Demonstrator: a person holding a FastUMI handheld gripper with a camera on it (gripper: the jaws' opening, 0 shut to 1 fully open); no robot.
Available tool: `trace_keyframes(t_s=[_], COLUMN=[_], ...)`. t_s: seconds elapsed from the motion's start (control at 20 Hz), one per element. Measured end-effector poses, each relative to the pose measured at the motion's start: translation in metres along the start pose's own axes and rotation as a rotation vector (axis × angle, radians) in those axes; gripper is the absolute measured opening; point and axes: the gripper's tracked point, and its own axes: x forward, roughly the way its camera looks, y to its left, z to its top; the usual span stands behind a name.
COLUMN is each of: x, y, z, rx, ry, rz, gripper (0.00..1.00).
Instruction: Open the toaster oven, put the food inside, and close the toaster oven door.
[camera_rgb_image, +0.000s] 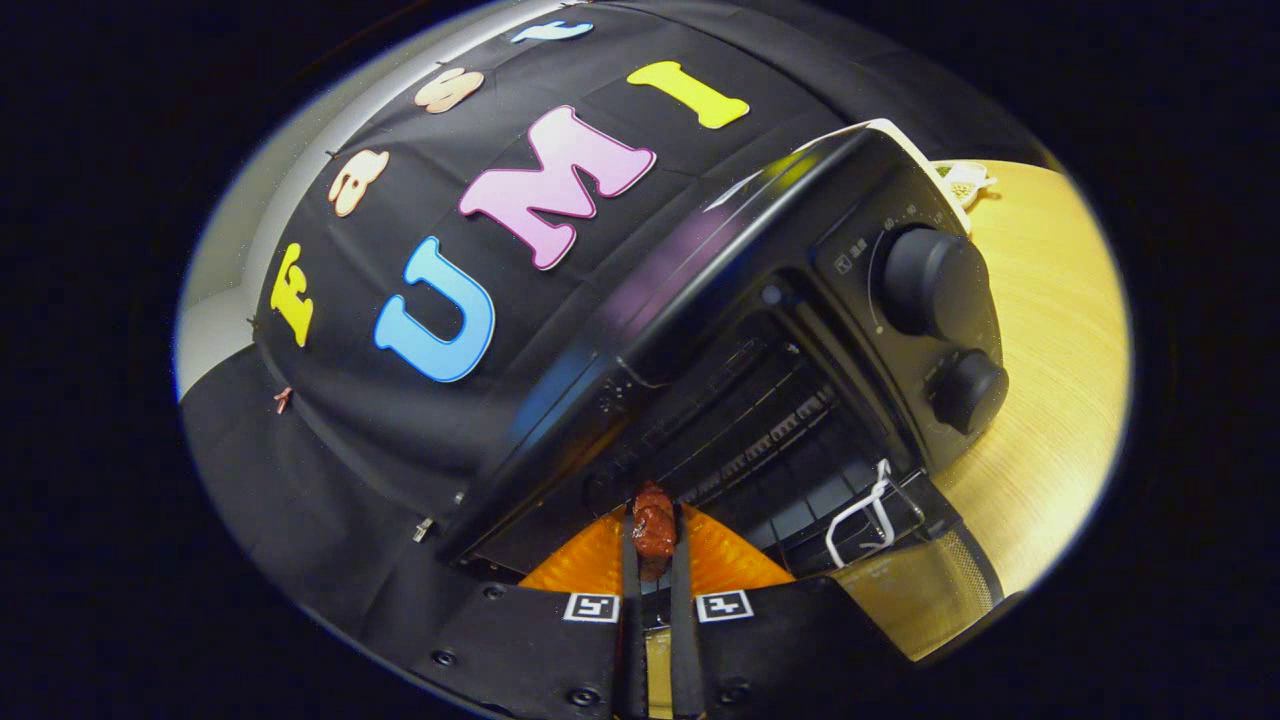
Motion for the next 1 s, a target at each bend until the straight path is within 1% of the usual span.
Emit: trace_keyframes(t_s=[0.05, 0.15, 0.25, 0.45, 0.55, 0.65, 0.8, 1.0], x=[0.000, -0.004, -0.012, -0.027, -0.034, -0.044, -0.074, -0.112], y=[0.002, -0.002, -0.003, -0.002, -0.001, -0.001, 0.004, 0.005], z=[-0.001, -0.005, -0.005, 0.003, 0.005, 0.005, 0.002, -0.011], rx=[0.011, -0.018, -0.083, -0.233, -0.302, -0.346, -0.403, -0.534], ry=[0.012, 0.035, 0.042, 0.022, 0.030, 0.047, 0.062, 0.112], rz=[0.004, -0.014, -0.022, -0.023, -0.034, -0.040, -0.037, -0.044], gripper=[0.13, 0.17, 0.31, 0.99, 0.98, 0.98, 0.98, 0.98])
